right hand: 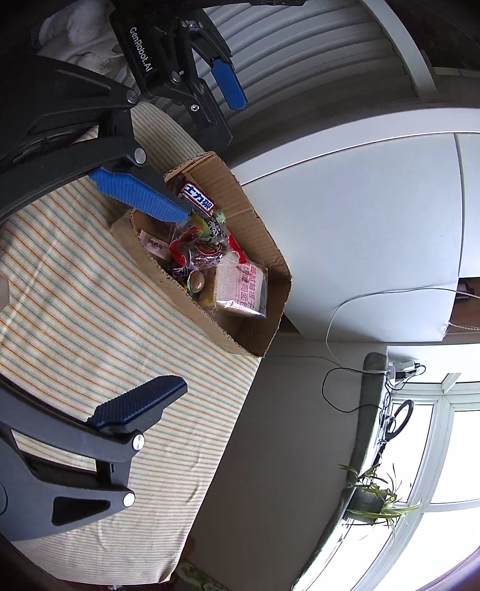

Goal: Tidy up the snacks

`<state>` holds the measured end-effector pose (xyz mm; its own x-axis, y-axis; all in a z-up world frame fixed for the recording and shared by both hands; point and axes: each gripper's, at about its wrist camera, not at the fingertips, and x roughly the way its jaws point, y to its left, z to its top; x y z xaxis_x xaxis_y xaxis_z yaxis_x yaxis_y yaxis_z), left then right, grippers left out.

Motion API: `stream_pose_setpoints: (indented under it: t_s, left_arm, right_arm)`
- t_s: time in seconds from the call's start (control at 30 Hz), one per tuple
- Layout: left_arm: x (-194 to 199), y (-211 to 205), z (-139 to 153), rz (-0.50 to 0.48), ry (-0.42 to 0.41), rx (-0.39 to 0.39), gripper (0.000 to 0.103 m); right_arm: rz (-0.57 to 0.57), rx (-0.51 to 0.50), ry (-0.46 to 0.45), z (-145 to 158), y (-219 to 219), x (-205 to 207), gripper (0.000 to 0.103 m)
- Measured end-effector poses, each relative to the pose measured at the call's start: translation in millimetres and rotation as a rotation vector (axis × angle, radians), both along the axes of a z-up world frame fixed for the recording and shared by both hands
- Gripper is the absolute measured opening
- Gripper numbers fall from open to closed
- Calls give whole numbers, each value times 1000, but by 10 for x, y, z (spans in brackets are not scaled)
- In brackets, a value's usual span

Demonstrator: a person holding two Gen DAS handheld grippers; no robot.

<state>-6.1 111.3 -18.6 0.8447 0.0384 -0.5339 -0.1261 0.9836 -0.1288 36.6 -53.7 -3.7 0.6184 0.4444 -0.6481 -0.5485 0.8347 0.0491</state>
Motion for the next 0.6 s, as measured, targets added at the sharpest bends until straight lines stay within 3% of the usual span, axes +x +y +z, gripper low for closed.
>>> stream_pose_setpoints:
  t_s: [0.17,0.6]
  left_arm:
    - [-98,-108,1,25,12,43,81]
    - [-209,-253,31,25,4,32,81]
  right_arm:
    - [-38,-17,-28,5,-134,-157,89]
    - [-70,-14,-37,14,-337,-314,89]
